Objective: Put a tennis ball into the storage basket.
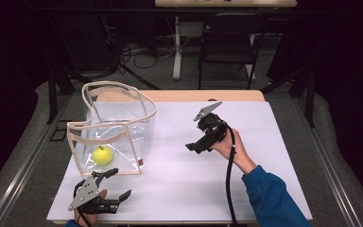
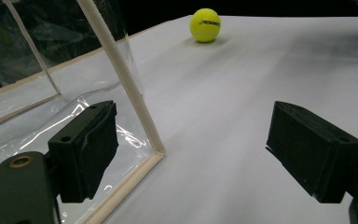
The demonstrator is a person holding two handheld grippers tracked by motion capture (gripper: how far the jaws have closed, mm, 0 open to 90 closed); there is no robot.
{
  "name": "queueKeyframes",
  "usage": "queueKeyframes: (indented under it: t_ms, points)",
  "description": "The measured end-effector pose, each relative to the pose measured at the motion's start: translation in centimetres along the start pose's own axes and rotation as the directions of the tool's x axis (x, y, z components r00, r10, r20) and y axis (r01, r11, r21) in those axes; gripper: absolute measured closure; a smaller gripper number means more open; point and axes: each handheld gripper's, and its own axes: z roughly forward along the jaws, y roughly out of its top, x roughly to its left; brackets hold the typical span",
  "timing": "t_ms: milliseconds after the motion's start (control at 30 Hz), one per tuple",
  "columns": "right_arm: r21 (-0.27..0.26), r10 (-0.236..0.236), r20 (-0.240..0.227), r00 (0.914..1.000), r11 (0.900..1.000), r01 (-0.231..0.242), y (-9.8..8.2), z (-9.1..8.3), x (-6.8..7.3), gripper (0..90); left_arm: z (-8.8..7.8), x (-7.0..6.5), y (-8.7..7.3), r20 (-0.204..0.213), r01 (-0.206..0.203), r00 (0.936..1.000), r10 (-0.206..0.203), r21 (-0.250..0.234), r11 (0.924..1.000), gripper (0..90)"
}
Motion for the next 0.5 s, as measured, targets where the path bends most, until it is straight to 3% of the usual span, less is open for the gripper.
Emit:
queueKeyframes:
  t_ms: [500]
  points:
    - [0.012,0.027,0.002,0.9996,1.0,-0.027,-2.9,0.1,-0.2,0.0,-0.3,-0.2,-0.1,-0.012,0.003,0.9999,-0.003,0.004,1.0,16.0]
